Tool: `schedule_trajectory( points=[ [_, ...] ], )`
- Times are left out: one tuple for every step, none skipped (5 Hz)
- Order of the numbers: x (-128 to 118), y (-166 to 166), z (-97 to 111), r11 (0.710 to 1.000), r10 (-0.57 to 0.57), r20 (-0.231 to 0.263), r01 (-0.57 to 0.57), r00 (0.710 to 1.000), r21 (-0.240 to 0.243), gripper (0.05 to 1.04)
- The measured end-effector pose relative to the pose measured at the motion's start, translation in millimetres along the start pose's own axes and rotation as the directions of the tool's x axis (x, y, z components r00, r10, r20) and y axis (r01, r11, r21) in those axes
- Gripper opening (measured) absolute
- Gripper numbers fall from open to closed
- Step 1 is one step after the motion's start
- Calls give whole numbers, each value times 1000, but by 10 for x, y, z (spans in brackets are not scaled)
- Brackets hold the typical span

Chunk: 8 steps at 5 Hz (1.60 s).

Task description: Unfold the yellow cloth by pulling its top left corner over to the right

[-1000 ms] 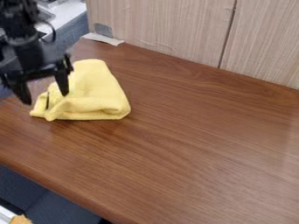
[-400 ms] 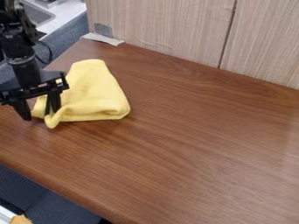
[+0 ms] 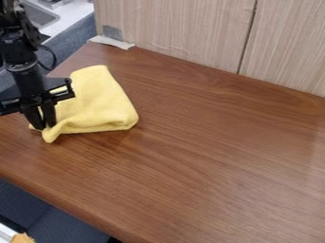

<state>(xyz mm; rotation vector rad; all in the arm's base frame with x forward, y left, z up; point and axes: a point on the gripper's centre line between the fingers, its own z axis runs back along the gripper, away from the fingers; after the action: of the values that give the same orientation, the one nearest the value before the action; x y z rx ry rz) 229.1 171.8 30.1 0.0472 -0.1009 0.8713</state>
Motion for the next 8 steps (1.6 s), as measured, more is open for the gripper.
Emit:
schedule_trajectory(
  points=[
    [9, -15, 1, 1000, -5, 9, 5, 1000, 3, 58],
    [13, -11, 33, 1000, 16, 14, -16, 1000, 7, 52],
    [63, -85, 191, 1000, 15, 69, -17, 998, 15, 52],
    [97, -247, 510, 1000, 2, 138, -5, 990, 22, 52],
    [64, -476, 820, 1000, 10, 172, -12, 985, 11, 52],
    [-53, -965, 1037, 998, 1, 184, 10, 983, -60, 52],
    [-162, -1417, 1024, 996, -33, 191, 48, 981, -75, 52],
    [-297, -1838, 823, 992, -92, 173, 105, 981, -64, 52]
  ],
)
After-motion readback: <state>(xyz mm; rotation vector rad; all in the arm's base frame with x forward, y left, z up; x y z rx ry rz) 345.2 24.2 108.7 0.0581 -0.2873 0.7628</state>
